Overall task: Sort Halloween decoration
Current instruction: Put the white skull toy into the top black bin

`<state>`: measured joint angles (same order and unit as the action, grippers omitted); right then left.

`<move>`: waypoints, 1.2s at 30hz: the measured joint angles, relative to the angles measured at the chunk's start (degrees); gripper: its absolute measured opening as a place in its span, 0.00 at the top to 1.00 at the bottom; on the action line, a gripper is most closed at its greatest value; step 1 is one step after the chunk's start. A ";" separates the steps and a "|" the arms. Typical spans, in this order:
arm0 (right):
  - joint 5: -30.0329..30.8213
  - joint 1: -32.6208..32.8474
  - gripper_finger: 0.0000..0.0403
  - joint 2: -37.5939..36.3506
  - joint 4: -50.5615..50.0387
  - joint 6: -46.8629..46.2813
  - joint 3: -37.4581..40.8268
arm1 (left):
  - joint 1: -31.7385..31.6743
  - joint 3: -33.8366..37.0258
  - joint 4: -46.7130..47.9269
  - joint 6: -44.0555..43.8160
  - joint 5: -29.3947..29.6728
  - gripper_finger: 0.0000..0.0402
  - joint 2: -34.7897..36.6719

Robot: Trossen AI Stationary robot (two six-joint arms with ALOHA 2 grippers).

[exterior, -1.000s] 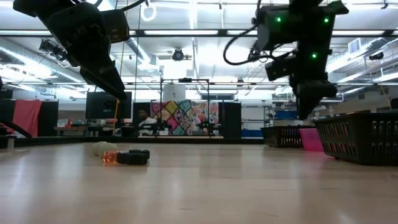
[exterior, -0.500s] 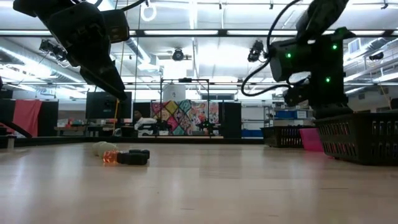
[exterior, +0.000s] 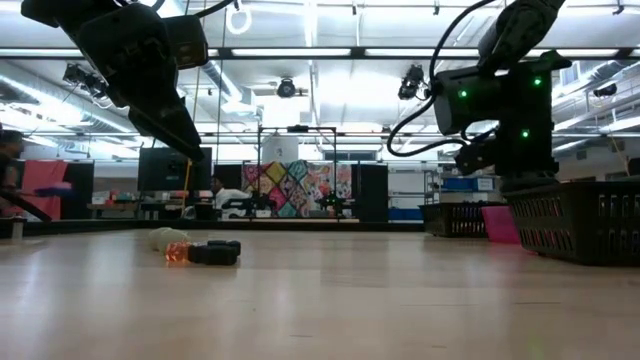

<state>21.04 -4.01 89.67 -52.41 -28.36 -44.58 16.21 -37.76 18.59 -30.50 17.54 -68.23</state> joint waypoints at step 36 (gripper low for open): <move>4.97 14.33 0.60 0.31 27.49 8.73 -14.51 | -0.02 0.00 -1.14 0.07 0.00 0.52 0.00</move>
<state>26.01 10.32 89.97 -24.92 -19.63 -59.09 16.19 -37.76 17.45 -30.44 17.54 -68.23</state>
